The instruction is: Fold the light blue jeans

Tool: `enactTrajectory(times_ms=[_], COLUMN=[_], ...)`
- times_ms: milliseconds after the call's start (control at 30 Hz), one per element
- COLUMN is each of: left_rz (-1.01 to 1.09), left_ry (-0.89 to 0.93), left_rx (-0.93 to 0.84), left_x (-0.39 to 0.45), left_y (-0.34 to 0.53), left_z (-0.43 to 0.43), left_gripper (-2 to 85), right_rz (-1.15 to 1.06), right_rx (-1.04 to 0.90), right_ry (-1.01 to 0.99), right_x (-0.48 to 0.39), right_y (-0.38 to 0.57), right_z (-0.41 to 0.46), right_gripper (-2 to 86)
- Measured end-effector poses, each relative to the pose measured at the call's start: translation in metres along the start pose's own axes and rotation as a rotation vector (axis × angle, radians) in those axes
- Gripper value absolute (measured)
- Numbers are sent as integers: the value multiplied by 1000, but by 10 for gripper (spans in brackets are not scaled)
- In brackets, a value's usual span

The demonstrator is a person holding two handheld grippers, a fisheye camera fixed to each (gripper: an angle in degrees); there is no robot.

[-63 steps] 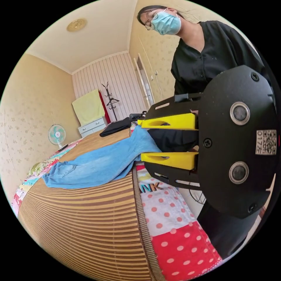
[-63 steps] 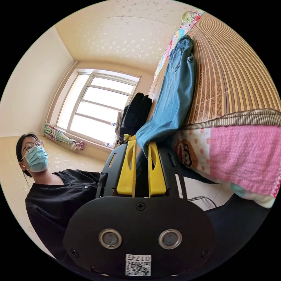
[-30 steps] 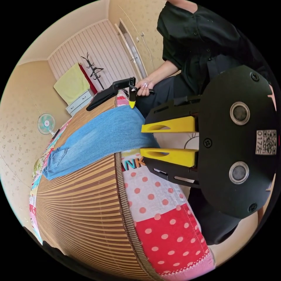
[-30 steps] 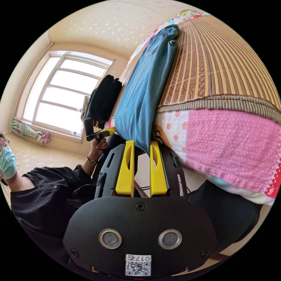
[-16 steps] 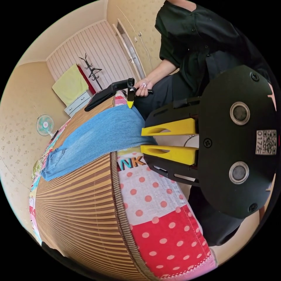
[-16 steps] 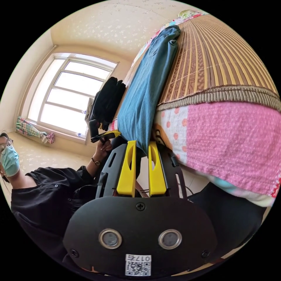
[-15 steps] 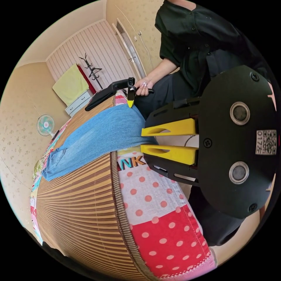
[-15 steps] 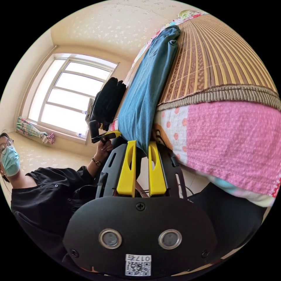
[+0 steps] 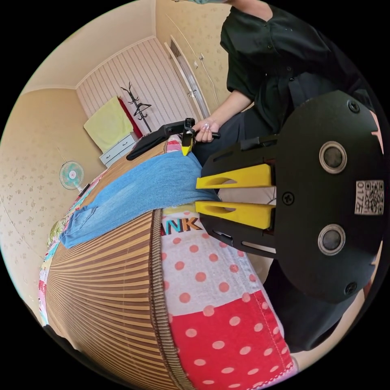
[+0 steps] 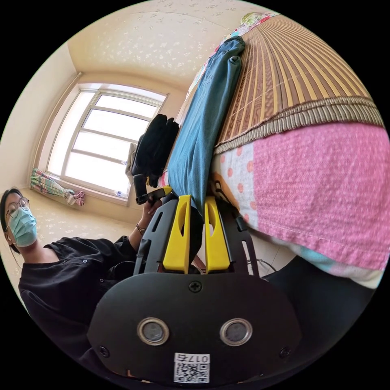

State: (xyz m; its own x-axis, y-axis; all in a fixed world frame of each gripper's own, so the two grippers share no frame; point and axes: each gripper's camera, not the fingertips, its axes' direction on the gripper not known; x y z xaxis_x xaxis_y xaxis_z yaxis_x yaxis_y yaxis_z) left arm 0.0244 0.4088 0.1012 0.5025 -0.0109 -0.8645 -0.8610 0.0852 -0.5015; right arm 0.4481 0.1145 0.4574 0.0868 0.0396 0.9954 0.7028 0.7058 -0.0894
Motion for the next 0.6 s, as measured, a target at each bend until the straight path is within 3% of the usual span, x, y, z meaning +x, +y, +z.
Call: enactTrajectory(times_ms=[600], left_rz=[9], left_ry=[-14], left_rx=[-3], left_x=[7], left_y=[-2], left_z=[21], left_gripper=[33], right_rz=[10], right_rx=[9], right_ry=[-21], right_x=[6], right_y=[15], right_z=[26], right_gripper=[22])
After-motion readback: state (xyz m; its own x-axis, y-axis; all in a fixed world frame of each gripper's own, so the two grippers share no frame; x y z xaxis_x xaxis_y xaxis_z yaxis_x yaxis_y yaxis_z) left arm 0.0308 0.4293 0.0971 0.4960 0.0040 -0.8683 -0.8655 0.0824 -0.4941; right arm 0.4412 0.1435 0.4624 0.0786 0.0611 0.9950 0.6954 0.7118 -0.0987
